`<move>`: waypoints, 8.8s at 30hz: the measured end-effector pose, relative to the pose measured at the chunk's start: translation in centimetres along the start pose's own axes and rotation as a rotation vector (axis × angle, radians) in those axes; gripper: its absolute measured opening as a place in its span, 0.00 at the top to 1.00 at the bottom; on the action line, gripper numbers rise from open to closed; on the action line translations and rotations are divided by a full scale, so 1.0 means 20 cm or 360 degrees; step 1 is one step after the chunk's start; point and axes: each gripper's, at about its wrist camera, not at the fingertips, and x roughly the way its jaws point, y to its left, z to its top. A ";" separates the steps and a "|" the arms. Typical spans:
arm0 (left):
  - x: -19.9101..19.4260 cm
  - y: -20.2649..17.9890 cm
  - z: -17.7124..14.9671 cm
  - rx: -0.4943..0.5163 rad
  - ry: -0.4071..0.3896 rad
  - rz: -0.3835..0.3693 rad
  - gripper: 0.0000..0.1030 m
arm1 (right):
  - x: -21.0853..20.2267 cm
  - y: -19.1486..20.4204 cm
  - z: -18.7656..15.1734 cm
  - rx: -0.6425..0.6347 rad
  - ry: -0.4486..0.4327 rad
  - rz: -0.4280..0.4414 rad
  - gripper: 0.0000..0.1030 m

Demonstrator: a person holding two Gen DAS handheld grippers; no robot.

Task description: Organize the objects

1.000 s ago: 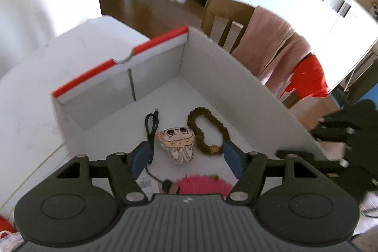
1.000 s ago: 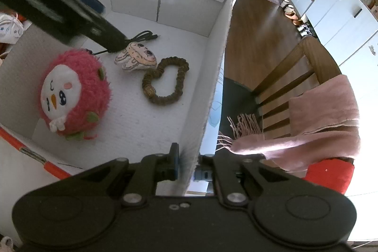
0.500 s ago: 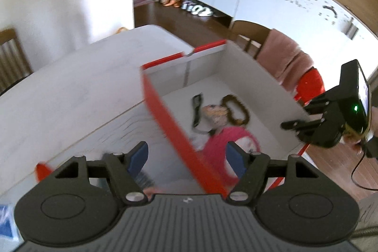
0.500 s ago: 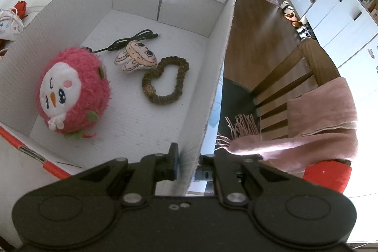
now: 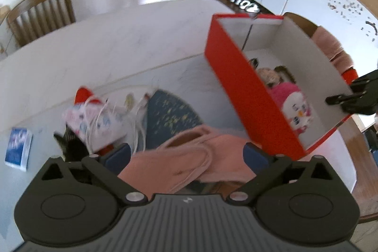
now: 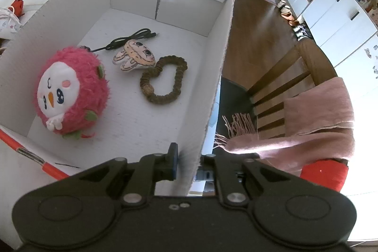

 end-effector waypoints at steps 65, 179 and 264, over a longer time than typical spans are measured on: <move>-0.36 -0.19 0.09 -0.0123 -0.0325 -0.0220 0.93 | 0.00 0.02 0.01 -0.0032 0.0006 -0.0006 0.90; -0.31 0.59 -0.23 -0.0433 -0.0187 0.0359 0.05 | -0.01 -0.03 0.07 0.0103 0.0098 0.0052 0.92; -0.41 -0.29 0.53 0.0012 -0.0577 -0.0293 0.97 | -0.02 0.00 0.04 0.0011 0.0042 0.0035 0.91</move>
